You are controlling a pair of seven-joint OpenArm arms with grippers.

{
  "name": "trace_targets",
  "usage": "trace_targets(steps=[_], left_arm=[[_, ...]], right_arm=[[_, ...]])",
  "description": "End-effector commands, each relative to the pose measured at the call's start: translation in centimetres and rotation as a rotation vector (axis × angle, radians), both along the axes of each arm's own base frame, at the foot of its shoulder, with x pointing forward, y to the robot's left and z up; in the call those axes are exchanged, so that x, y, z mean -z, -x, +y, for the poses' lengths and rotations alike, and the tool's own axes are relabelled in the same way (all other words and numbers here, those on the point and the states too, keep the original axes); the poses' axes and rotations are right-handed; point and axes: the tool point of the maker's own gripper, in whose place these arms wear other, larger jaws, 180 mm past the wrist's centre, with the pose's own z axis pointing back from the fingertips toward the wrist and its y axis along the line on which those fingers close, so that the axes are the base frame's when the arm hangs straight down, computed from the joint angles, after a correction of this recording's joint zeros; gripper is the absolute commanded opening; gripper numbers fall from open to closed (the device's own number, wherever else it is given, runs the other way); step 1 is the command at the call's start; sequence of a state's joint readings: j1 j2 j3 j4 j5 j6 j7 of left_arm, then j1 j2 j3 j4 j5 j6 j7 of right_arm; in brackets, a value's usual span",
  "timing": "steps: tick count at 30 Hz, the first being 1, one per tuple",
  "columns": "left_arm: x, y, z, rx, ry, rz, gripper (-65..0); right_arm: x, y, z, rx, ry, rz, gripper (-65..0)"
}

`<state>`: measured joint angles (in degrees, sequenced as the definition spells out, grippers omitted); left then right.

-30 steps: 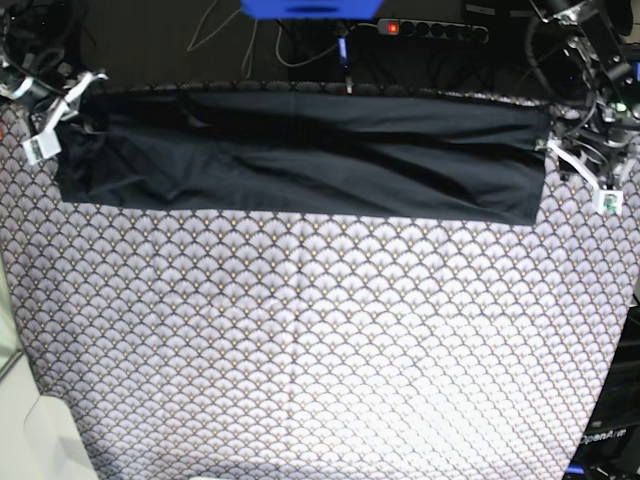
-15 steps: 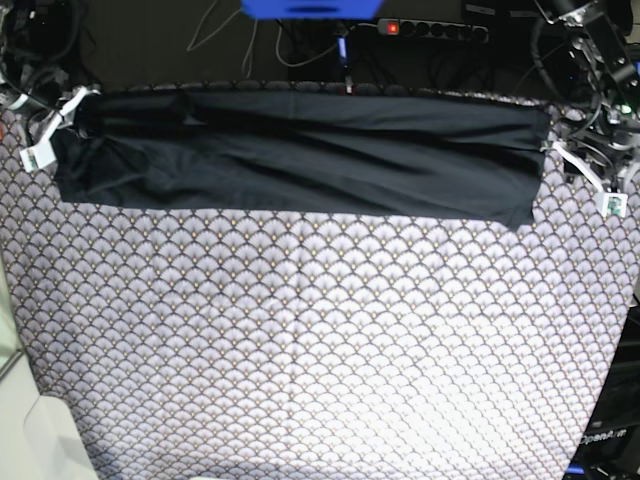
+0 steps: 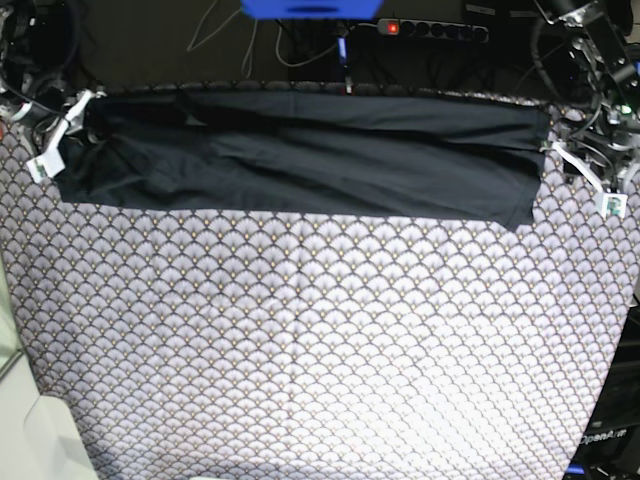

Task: Fold the T-shirt properly
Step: 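Smooth the strip end with the right gripper, straightening the fold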

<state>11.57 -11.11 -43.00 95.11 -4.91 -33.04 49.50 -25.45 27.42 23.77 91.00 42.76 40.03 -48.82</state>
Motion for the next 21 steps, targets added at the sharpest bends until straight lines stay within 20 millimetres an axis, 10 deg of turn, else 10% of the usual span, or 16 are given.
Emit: trace_targets(steps=[1, 21], left_arm=[[-1.3, -0.8, 0.5, 0.007, -0.024, -0.04, -40.2], [-1.3, -0.9, 0.2, 0.007, -0.011, -0.049, -40.2]], right_arm=[[-1.2, -0.9, -0.1, -0.001, -0.019, -0.043, -50.0], [-3.0, -2.1, -1.8, -0.023, 0.026, -0.046, -46.5]])
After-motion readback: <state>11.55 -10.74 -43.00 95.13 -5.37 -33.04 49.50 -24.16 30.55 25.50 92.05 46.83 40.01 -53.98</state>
